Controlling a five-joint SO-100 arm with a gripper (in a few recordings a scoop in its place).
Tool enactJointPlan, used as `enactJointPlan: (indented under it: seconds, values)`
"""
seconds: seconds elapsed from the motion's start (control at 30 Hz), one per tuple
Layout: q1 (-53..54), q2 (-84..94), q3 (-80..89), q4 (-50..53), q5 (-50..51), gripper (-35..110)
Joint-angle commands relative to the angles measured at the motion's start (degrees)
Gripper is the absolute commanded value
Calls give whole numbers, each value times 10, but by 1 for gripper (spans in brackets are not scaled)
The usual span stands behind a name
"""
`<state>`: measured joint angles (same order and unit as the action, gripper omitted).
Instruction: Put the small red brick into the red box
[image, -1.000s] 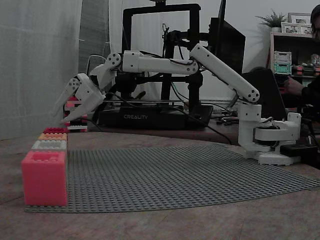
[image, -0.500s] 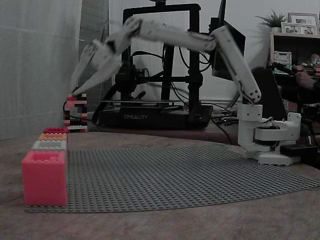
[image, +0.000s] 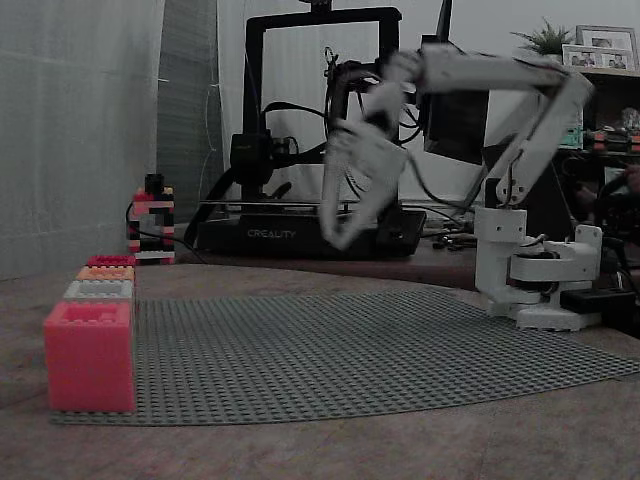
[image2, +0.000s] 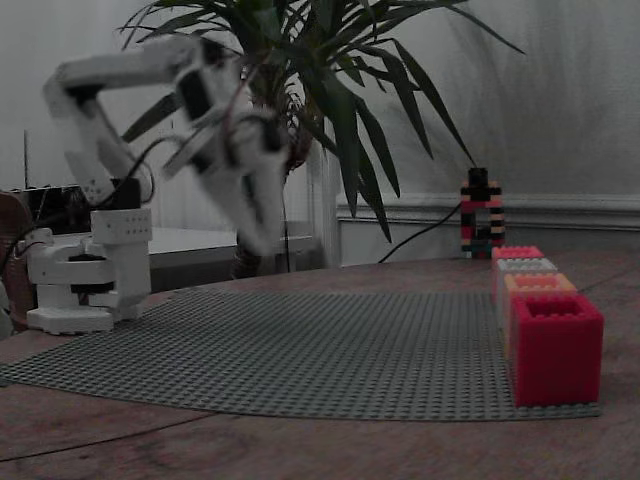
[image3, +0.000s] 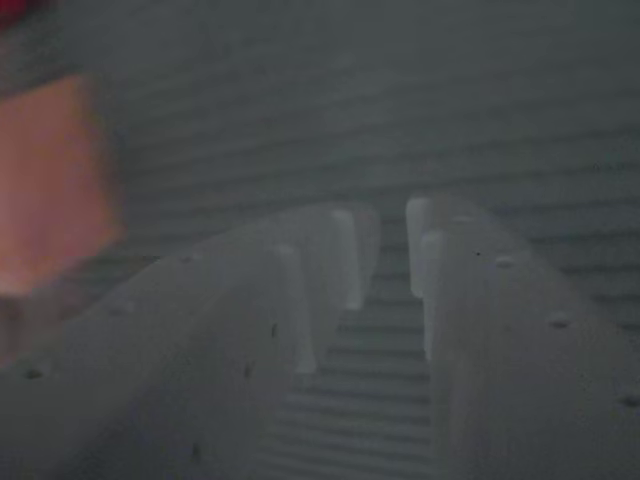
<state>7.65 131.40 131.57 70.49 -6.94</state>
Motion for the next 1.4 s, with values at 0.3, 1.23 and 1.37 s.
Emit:
enactJointPlan:
  seconds: [0.3,1.23,1.37]
  values:
    - [-18,393,220,57,31,0]
    - [-75,532,323,98,47,0]
    - [-75,532,323,100,58,0]
